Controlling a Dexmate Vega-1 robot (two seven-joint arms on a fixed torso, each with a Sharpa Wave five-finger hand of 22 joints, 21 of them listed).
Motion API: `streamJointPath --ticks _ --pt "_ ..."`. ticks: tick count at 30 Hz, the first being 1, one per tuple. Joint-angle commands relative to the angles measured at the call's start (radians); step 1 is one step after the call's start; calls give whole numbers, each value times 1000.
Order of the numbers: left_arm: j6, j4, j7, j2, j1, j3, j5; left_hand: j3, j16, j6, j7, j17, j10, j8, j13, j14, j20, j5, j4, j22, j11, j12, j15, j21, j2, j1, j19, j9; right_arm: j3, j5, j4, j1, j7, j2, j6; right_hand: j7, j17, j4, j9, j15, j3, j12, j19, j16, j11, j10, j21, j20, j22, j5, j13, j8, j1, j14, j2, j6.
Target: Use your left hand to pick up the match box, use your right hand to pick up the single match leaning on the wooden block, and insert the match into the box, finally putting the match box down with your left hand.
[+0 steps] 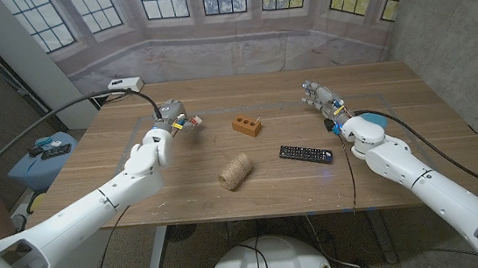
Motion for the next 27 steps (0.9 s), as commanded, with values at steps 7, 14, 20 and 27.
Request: streamJointPath --ticks 7,14,20,27 --pt "-15 -29 0 -12 2 -5 -21 -6 -2 8 -4 2 9 3 2 5 -2 5 -2 5 -2 -1 0 -2 25 33 4 6 -4 -36 -38 -9 -14 -34 -19 5 5 -6 4 2 1 3 3 4 0 2 5 11 4 -2 4 -1 -7 -1 -2 3" --pt "-22 -47 4 -11 13 -10 -28 -7 -2 10 -3 2 10 4 2 5 -2 5 -2 5 0 -2 0 -2 26 35 4 8 -9 -59 -65 -11 -21 -55 -40 5 5 -6 4 3 1 3 3 4 0 4 5 12 4 -2 4 -1 -7 -1 -2 3" --pt "-34 -59 4 -6 23 -22 -48 -8 -2 9 -3 2 11 4 2 4 -2 6 -2 5 0 -3 0 -2 26 35 4 9 -37 -112 -99 9 -24 -86 -94 4 5 -7 4 7 1 3 3 4 2 4 5 13 4 -2 4 -1 -7 -3 -3 4" --pt "-48 -69 8 2 32 -34 -63 -10 -3 9 -3 2 11 3 2 5 -2 6 -1 5 0 -3 0 -3 27 36 4 10 -66 -172 -142 31 -27 -117 -160 3 4 -8 4 7 1 3 2 3 -1 4 4 16 4 -2 4 -1 -7 -4 -3 3"
